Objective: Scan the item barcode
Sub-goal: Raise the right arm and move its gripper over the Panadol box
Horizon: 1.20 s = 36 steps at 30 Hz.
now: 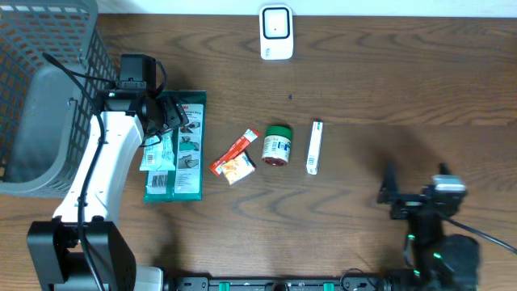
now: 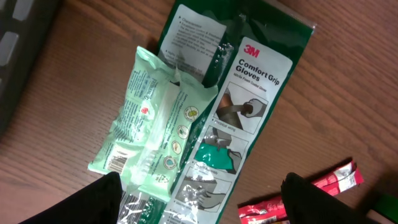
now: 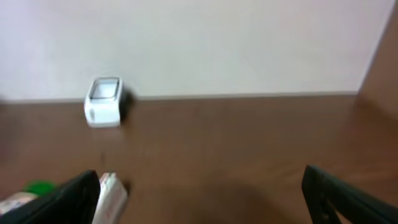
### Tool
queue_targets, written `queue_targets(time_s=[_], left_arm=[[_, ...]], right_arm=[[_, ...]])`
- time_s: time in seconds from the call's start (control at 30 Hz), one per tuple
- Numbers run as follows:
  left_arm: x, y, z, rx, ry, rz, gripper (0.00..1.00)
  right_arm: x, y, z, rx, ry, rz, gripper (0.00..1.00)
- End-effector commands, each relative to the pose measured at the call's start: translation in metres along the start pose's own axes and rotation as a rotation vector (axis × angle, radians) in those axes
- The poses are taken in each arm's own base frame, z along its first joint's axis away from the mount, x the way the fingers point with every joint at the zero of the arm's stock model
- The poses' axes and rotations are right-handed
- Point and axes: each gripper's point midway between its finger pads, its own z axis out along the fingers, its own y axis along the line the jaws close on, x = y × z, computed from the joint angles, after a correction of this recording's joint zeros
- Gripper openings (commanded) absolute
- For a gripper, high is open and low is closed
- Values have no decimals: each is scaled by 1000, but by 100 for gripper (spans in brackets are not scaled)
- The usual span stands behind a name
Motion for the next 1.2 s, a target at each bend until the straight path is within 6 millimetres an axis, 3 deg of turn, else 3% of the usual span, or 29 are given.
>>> queue_targets(time_s=[0.0,0.13,0.3,0.5,0.7,0.83,0.87,0.9,0.93,0.97,1.0,1.1,1.17], left_arm=[[-5,-3,-7,17,-17,-4,83],[-5,-3,-7,17,-17,-4,82],[-5,-3,-7,17,-17,-4,83],[-5,-3,-7,17,-17,-4,83],[-5,-3,-7,17,-17,-4,83],[-5,-3,-7,17,-17,-4,83],[-5,-3,-7,17,-17,-4,83],[-5,-3,-7,17,-17,-4,83],[-5,-3,-7,17,-17,-4,83],[-5,-3,-7,17,-17,-4,83],[-5,-3,-7,17,-17,-4,83],[-5,-3,-7,17,-17,-4,83],[-5,-3,-7,17,-17,-4,83]], right_arm=[[-67,-3,-9,33,-36,33,99],[-105,1,0,30,92,24,99],[-125,10,17,9,383,7,99],[-121,32,31,-83,756,28,99],[-106,66,60,-250,903,111,99],[-91,74,73,-289,962,141,99],[-89,75,77,-292,968,148,96],[-86,76,80,-287,978,161,82],[-84,76,83,-276,991,177,57],[-80,76,86,-264,1007,197,26],[-77,76,87,-254,1020,213,12],[-62,76,94,-216,1079,268,4],[-51,77,98,-207,1115,276,6]])
